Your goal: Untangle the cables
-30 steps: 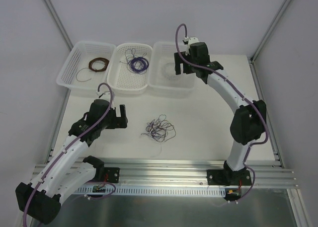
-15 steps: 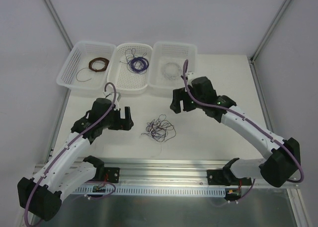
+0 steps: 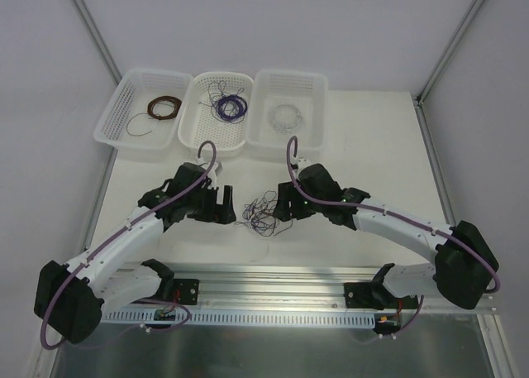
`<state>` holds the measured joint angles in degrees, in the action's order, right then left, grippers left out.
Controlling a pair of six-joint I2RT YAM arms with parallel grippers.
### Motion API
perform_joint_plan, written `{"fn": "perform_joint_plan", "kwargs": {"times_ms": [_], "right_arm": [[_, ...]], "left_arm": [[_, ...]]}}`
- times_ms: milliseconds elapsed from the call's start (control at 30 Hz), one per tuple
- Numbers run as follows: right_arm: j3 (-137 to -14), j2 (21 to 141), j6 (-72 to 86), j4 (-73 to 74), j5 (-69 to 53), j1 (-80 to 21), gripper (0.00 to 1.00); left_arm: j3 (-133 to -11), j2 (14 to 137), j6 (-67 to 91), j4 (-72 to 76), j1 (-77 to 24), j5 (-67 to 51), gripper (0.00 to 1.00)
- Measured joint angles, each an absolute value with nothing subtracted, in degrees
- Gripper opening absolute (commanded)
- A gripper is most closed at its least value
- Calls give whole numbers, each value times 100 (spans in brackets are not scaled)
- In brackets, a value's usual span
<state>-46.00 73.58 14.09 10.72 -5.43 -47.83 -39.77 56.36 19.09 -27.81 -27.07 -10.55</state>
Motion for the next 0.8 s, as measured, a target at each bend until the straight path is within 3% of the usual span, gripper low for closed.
{"fn": "perform_joint_plan", "kwargs": {"times_ms": [233, 400, 600, 800], "right_arm": [[-4547, 7697, 1640, 454, -537, -4864, 63], [-4399, 7734, 1708, 320, -537, -4869, 63], [-4342, 7813, 1752, 130, -541, -4871, 62], [-4342, 7929, 1765, 1, -558, -4893, 63]], "left_arm": [[-4010, 6445, 2322, -2504, -3688, -598, 77], [-4010, 6869, 2469, -2381, -3802, -353, 62], [-4010, 7269, 2543, -2178, -4010, -237, 52], [-4010, 7612, 2591, -2088, -4058, -187, 25]]}}
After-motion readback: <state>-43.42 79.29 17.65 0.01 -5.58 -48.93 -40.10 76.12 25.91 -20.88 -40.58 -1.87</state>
